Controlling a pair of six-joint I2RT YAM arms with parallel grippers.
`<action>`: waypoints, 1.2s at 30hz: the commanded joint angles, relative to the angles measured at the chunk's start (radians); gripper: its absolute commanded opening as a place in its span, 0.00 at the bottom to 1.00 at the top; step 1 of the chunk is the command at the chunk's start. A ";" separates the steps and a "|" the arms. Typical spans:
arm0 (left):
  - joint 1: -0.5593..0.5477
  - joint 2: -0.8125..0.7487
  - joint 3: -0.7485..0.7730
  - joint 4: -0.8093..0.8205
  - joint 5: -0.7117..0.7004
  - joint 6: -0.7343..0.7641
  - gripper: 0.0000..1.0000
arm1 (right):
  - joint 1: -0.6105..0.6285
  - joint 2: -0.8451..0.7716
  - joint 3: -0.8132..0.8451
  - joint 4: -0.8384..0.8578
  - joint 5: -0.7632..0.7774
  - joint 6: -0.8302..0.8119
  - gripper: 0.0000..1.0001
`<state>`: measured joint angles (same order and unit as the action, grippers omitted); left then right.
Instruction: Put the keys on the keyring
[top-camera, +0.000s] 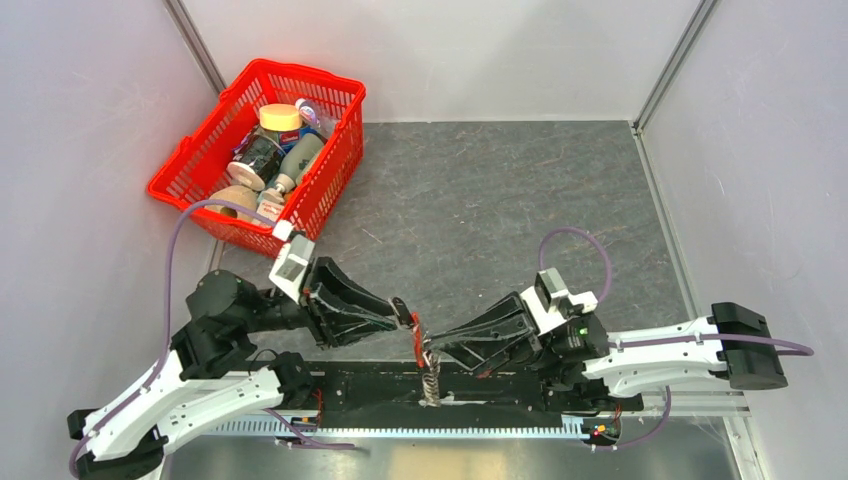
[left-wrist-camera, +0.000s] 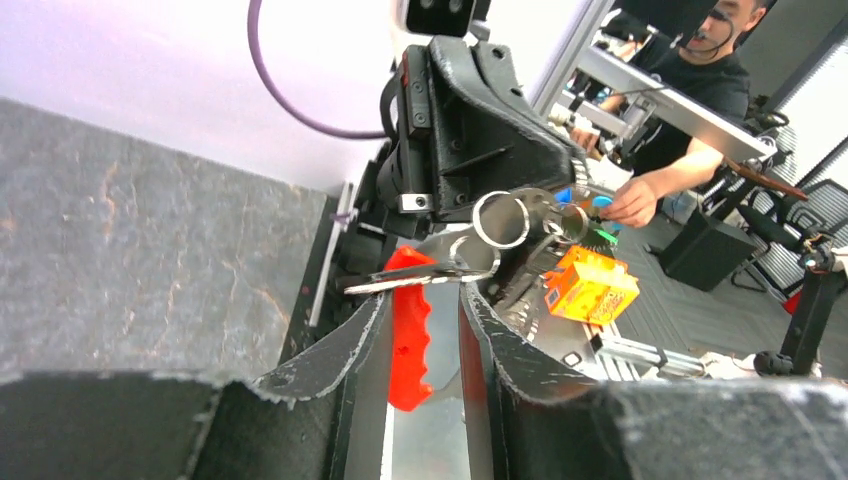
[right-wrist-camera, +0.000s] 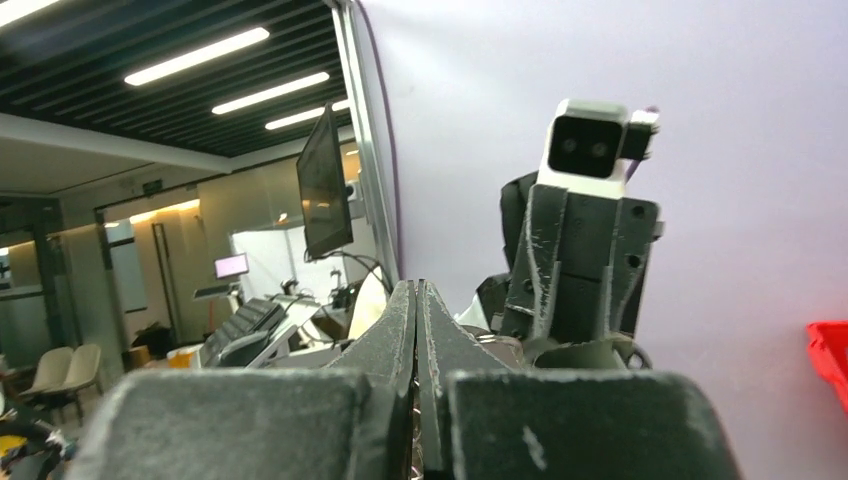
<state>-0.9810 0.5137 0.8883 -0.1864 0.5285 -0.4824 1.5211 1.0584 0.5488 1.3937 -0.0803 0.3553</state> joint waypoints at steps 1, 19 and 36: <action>0.006 -0.022 0.012 0.136 -0.047 -0.028 0.36 | 0.005 -0.035 0.006 0.084 0.065 -0.087 0.00; 0.005 -0.006 -0.010 0.388 -0.010 -0.136 0.40 | 0.005 0.062 0.129 0.085 0.066 -0.142 0.00; 0.006 0.010 -0.025 0.481 0.010 -0.177 0.34 | 0.007 0.119 0.226 0.085 0.119 -0.190 0.00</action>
<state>-0.9810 0.5102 0.8696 0.2272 0.5262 -0.6212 1.5215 1.1740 0.7166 1.4181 0.0021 0.2031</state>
